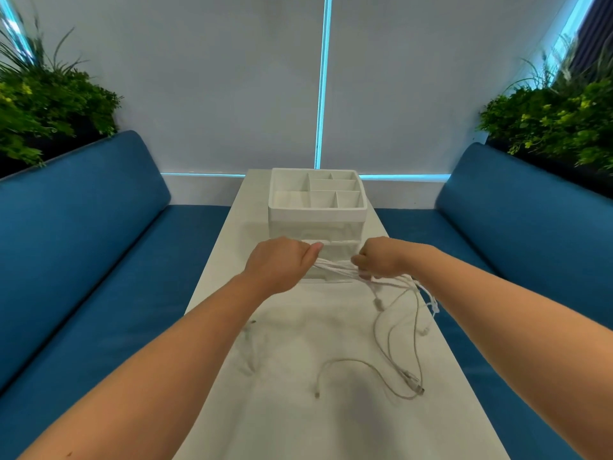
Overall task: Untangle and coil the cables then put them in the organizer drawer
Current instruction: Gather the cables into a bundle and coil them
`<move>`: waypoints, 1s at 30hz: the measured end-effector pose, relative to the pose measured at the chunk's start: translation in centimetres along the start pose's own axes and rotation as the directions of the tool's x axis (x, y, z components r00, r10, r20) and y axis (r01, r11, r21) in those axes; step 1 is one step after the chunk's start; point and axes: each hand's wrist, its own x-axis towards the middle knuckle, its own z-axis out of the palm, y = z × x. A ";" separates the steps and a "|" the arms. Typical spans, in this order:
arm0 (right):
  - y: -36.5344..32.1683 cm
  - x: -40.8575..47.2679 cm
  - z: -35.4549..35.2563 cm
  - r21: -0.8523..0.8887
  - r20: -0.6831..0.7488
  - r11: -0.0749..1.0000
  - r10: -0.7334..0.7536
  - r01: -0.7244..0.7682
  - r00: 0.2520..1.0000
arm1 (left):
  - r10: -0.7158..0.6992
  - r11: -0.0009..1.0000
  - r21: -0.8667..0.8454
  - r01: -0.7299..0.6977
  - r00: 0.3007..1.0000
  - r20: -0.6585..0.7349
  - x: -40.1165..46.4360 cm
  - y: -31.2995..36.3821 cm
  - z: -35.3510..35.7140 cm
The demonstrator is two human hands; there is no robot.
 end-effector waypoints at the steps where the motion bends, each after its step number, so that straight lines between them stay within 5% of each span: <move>1: -1.0 0.0 0.2 0.090 -0.023 0.996 -0.018 0.020 1.000 | 0.017 1.000 -0.005 -0.017 1.000 -0.010 -0.1 0.4 0.2; 4: -4.0 0.4 1.2 0.481 -0.092 0.868 -0.092 0.125 0.992 | 0.005 1.000 -0.019 -0.005 1.000 -0.031 0.1 1.2 0.4; 7: -4.9 0.3 2.6 0.625 -0.074 0.776 -0.046 0.082 0.996 | -0.046 0.999 -0.007 0.046 0.999 -0.028 0.3 1.0 0.2; 11: -4.8 0.1 3.2 0.210 -0.235 0.956 -0.153 0.204 0.960 | -0.096 0.993 -0.057 0.100 0.993 0.075 0.3 0.7 0.2; 15: -4.0 0.4 2.0 0.014 -0.280 0.990 -0.134 0.144 0.951 | -0.136 0.978 -0.130 0.162 0.972 0.193 0.9 0.3 -0.3; 23: -0.7 0.1 -0.9 -0.021 -0.399 0.999 -0.054 0.050 0.915 | -0.192 0.951 -0.204 0.234 0.959 0.209 1.4 -1.5 -1.8; 30: -2.7 0.3 -1.3 0.046 -0.249 0.998 -0.036 0.049 0.968 | -0.129 0.938 -0.307 0.164 0.983 0.131 1.5 -1.1 -2.2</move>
